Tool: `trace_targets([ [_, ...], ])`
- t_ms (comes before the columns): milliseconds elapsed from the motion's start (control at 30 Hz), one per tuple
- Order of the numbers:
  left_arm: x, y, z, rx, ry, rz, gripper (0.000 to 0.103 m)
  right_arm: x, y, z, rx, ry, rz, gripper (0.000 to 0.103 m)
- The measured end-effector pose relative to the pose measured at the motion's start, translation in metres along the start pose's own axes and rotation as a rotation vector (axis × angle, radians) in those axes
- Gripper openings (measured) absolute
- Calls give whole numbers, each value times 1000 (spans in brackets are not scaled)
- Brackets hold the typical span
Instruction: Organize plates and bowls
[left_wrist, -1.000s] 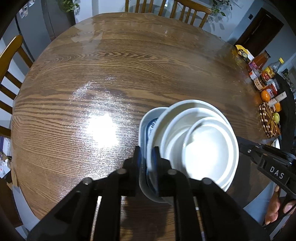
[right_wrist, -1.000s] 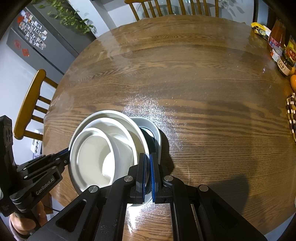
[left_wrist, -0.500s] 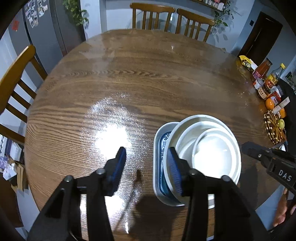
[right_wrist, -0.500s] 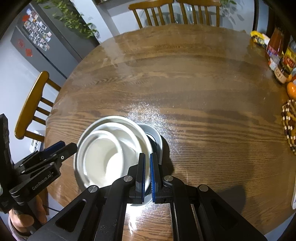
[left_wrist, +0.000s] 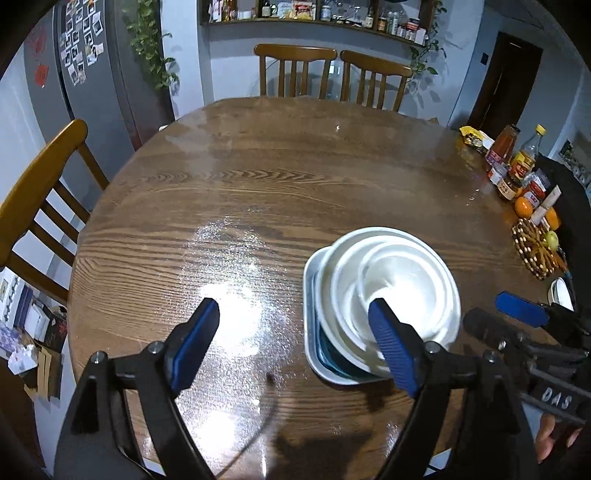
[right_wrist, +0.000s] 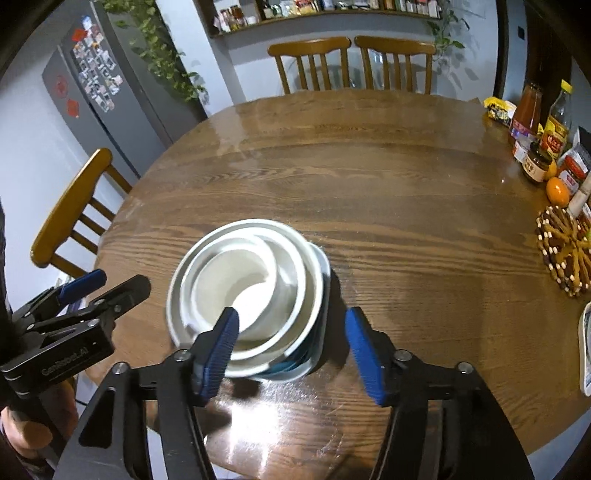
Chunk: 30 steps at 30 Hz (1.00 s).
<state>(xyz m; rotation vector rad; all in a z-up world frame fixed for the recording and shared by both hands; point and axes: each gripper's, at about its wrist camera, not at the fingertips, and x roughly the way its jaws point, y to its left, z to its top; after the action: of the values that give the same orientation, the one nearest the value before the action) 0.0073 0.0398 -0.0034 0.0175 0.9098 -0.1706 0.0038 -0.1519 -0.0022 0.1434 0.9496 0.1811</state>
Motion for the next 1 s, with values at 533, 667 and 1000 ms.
trace_targets([
  [533,-28,-32,-29,-40,-20,135,102,-20,5,-36,-111,-17,-3,84],
  [667,-30,-36,-36,-69,1,131,102,-21,5,-42,-124,-8,15,84],
  [1000,-32,-39,-44,-98,13,146,102,-22,10,-47,-146,13,26,85],
])
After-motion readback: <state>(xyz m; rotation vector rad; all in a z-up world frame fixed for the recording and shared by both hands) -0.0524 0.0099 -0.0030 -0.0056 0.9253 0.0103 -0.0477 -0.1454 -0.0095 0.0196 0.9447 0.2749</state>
